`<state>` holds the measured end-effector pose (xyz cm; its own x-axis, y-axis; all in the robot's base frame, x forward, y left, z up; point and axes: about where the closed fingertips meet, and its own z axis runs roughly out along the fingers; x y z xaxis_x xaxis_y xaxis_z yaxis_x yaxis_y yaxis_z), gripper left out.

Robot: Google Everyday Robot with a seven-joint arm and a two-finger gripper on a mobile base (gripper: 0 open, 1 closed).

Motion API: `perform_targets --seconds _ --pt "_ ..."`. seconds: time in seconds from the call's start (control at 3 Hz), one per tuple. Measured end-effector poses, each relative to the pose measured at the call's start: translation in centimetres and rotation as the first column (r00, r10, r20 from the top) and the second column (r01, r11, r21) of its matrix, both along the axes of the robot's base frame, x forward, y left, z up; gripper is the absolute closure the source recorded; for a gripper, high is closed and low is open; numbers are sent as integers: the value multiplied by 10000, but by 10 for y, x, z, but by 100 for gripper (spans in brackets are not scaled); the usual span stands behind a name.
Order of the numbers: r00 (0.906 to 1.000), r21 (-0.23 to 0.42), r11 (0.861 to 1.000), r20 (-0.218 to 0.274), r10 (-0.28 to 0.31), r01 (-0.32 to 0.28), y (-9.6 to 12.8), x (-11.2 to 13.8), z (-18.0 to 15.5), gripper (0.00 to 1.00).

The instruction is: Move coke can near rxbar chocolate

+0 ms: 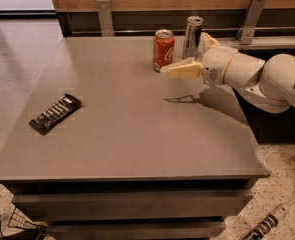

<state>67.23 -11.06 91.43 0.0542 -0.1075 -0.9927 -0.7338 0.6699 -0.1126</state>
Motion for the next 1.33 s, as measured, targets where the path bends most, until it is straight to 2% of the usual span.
perform_targets --seconds 0.33,1.0,1.33 --pt "9975 175 9977 -237 665 -661 12 25 -10 0" --pt "9838 535 9878 -966 1507 -1460 32 62 -37 0" --pt "9785 558 9840 -1106 1743 -1689 42 71 -42 18"
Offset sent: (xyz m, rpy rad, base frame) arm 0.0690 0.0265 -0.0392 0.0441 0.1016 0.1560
